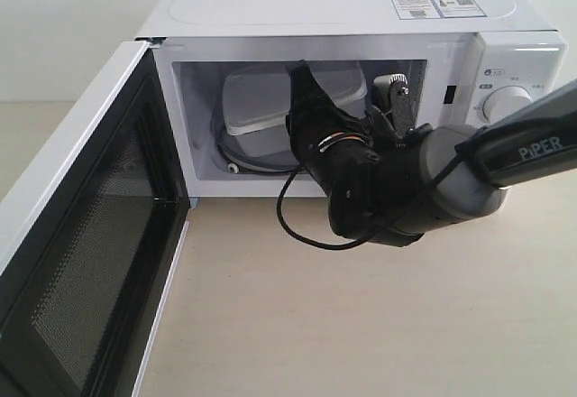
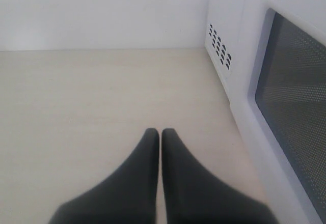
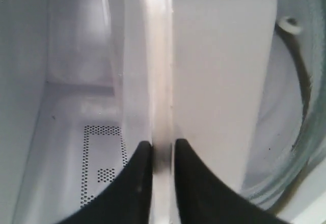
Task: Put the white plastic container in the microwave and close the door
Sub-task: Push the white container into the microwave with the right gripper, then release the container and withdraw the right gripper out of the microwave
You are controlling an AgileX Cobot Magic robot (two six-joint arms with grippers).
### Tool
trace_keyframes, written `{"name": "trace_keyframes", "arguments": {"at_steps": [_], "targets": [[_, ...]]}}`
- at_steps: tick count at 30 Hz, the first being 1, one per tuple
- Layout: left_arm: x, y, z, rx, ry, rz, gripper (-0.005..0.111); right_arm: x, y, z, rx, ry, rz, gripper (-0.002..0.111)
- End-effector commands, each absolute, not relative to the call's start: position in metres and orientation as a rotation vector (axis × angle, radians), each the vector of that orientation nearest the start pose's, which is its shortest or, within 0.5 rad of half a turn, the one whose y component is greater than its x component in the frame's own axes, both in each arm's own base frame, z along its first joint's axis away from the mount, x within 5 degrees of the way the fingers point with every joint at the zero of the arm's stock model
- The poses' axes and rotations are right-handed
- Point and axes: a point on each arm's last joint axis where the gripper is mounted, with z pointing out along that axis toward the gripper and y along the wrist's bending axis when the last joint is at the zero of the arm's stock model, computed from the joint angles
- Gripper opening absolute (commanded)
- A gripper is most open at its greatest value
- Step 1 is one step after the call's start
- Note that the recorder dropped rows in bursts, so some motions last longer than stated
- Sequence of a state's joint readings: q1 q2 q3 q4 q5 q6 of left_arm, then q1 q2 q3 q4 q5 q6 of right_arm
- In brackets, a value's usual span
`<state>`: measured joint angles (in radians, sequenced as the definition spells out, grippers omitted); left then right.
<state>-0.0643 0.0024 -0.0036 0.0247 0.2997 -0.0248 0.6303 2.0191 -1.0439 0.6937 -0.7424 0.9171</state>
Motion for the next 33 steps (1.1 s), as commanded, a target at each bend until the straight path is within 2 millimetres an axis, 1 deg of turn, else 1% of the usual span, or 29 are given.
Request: {"name": "trace_keyframes", "arguments": {"at_steps": [1, 2, 3, 5, 7, 8, 9, 10, 11, 14, 16, 18, 20, 21, 22, 23, 25, 26, 28, 29, 31, 33], "targets": [[0.054, -0.003, 0.186, 0.04, 1.779, -0.051, 0.004, 0.359, 0.21, 0.158, 1.054, 1.6, 1.044, 0.038], [0.054, -0.003, 0.186, 0.04, 1.779, -0.051, 0.004, 0.359, 0.21, 0.157, 1.054, 1.599, 1.043, 0.043], [0.054, -0.003, 0.186, 0.04, 1.779, -0.051, 0.004, 0.359, 0.21, 0.157, 1.053, 1.597, 1.043, 0.045], [0.054, -0.003, 0.186, 0.04, 1.779, -0.051, 0.004, 0.359, 0.209, 0.158, 1.053, 1.584, 1.045, 0.044], [0.054, -0.003, 0.186, 0.04, 1.779, -0.051, 0.004, 0.359, 0.21, 0.161, 1.032, 1.576, 1.054, 0.037], [0.054, -0.003, 0.186, 0.04, 1.779, -0.051, 0.004, 0.357, 0.211, 0.164, 1.024, 1.602, 1.063, 0.026], [0.054, -0.003, 0.186, 0.04, 1.779, -0.051, 0.004, 0.357, 0.212, 0.165, 1.011, 1.618, 1.067, 0.019], [0.054, -0.003, 0.186, 0.04, 1.779, -0.051, 0.004, 0.354, 0.216, 0.172, 0.968, 1.669, 1.084, 0.006], [0.054, -0.003, 0.186, 0.04, 1.779, -0.051, 0.004, 0.353, 0.218, 0.174, 0.946, 1.705, 1.088, 0.001], [0.054, -0.003, 0.186, 0.04, 1.779, -0.051, 0.004, 0.344, 0.223, 0.187, 0.805, 1.852, 1.063, 0.0], [0.054, -0.003, 0.186, 0.04, 1.779, -0.051, 0.004, 0.336, 0.219, 0.192, 0.726, 1.906, 1.009, 0.0], [0.054, -0.003, 0.186, 0.04, 1.779, -0.051, 0.004, 0.32, 0.208, 0.193, 0.725, 1.926, 0.991, 0.0], [0.054, -0.003, 0.186, 0.04, 1.779, -0.051, 0.004, 0.299, 0.194, 0.193, 0.724, 1.944, 0.974, 0.0], [0.054, -0.003, 0.186, 0.04, 1.779, -0.051, 0.004, 0.286, 0.187, 0.194, 0.709, 1.937, 0.968, 0.0], [0.054, -0.003, 0.186, 0.04, 1.779, -0.051, 0.004, 0.278, 0.184, 0.194, 0.675, 1.935, 0.962, 0.0], [0.054, -0.003, 0.186, 0.04, 1.779, -0.051, 0.004, 0.267, 0.179, 0.194, 0.603, 1.93, 0.947, 0.0], [0.054, -0.003, 0.186, 0.04, 1.779, -0.051, 0.004, 0.251, 0.175, 0.192, 0.472, 1.935, 0.919, 0.0], [0.054, -0.003, 0.186, 0.04, 1.779, -0.051, 0.004, 0.241, 0.176, 0.194, 0.344, 1.943, 0.897, 0.0], [0.054, -0.003, 0.186, 0.04, 1.779, -0.051, 0.004, 0.224, 0.177, 0.195, 0.161, 1.957, 0.873, 0.0], [0.054, -0.003, 0.186, 0.04, 1.779, -0.051, 0.004, 0.214, 0.178, 0.194, 0.008, 1.957, 0.847, 0.0], [0.054, -0.003, 0.186, 0.04, 1.779, -0.051, 0.004, 0.199, 0.182, 0.197, -0.184, 1.93, 0.82, 0.0], [0.054, -0.003, 0.186, 0.04, 1.779, -0.051, 0.004, 0.188, 0.183, 0.2, -0.279, 1.903, 0.795, 0.0]]}}
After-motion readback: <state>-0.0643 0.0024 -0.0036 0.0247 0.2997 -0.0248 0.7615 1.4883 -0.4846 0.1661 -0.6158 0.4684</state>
